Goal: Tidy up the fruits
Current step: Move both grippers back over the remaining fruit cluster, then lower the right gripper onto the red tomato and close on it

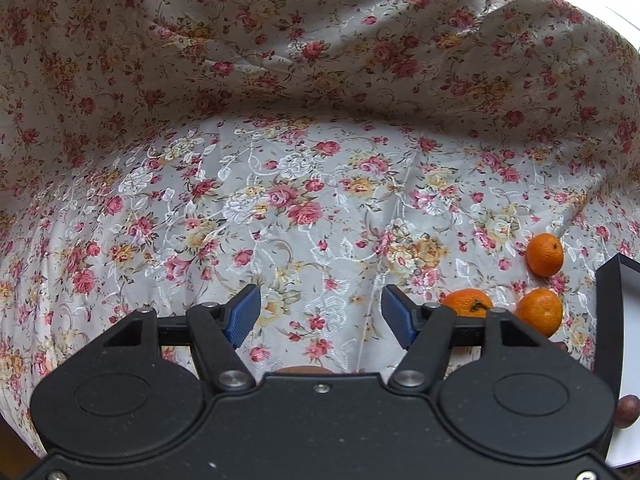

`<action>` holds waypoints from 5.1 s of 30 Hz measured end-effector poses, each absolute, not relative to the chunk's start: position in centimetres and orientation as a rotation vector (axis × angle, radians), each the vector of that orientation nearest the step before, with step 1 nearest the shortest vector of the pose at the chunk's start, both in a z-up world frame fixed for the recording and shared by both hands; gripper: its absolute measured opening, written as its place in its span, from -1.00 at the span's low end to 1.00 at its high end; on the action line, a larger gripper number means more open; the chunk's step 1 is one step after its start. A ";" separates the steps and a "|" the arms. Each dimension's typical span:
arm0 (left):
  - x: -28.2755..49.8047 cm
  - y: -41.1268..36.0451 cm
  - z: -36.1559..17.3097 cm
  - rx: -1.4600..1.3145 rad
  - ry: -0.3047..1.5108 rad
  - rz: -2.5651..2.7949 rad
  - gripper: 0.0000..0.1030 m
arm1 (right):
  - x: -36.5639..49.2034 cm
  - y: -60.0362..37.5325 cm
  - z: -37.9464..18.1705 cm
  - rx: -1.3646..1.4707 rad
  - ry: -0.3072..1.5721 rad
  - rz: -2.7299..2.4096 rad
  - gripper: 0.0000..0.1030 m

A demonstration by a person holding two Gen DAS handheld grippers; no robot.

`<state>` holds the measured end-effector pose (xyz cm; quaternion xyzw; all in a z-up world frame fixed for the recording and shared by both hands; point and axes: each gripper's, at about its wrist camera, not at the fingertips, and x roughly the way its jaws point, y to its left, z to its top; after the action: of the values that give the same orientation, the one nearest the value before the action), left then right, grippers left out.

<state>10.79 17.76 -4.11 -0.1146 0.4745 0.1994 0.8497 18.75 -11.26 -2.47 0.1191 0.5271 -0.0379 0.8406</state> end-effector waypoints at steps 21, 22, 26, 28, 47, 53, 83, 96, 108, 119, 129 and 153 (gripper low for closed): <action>9.5 22.3 -6.0 -0.273 1.138 0.313 0.33 | 19.5 -2.7 -4.1 0.232 1.223 0.187 0.12; 9.4 22.5 -5.9 -0.282 1.137 0.310 0.33 | 19.4 -2.6 -4.2 0.232 1.230 0.188 0.11; 8.8 23.2 -5.5 -0.302 1.109 0.318 0.33 | 19.2 -1.9 -4.2 0.207 1.217 0.184 0.10; 8.4 23.5 -5.3 -0.297 1.097 0.339 0.33 | 19.1 -1.7 -4.0 0.195 1.202 0.179 0.10; -1.9 21.7 -2.3 -0.262 1.191 0.286 0.32 | 11.9 1.6 -4.6 0.035 1.196 0.170 0.03; -4.0 22.1 -1.2 -0.275 1.124 0.233 0.32 | 9.8 2.1 -5.4 0.019 1.254 0.170 0.03; -4.2 24.9 -3.0 -0.354 1.152 0.217 0.32 | 12.5 4.5 -8.1 0.029 1.306 0.072 -0.79; -3.2 23.1 -3.3 -0.373 1.117 0.208 0.32 | 13.7 -0.9 -7.0 0.323 1.324 0.159 -0.64; -2.9 22.8 -3.6 -0.381 1.110 0.254 0.32 | 14.6 -1.7 -6.7 0.393 1.276 0.097 -0.52; -3.1 21.6 -3.4 -0.198 1.095 0.272 0.32 | 14.9 1.8 -8.1 0.378 1.297 0.095 -0.35; -3.3 21.1 -3.3 -0.167 1.110 0.219 0.32 | 14.2 4.3 -7.8 0.171 1.264 0.059 -0.42; 4.7 22.4 -5.7 -0.372 1.179 0.250 0.41 | 13.8 -2.0 -6.2 0.320 1.282 0.153 -0.78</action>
<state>4.69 22.39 -5.67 -0.1738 0.5513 0.1170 0.8075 13.83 -2.02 -6.20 0.1485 0.5946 0.0712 0.7870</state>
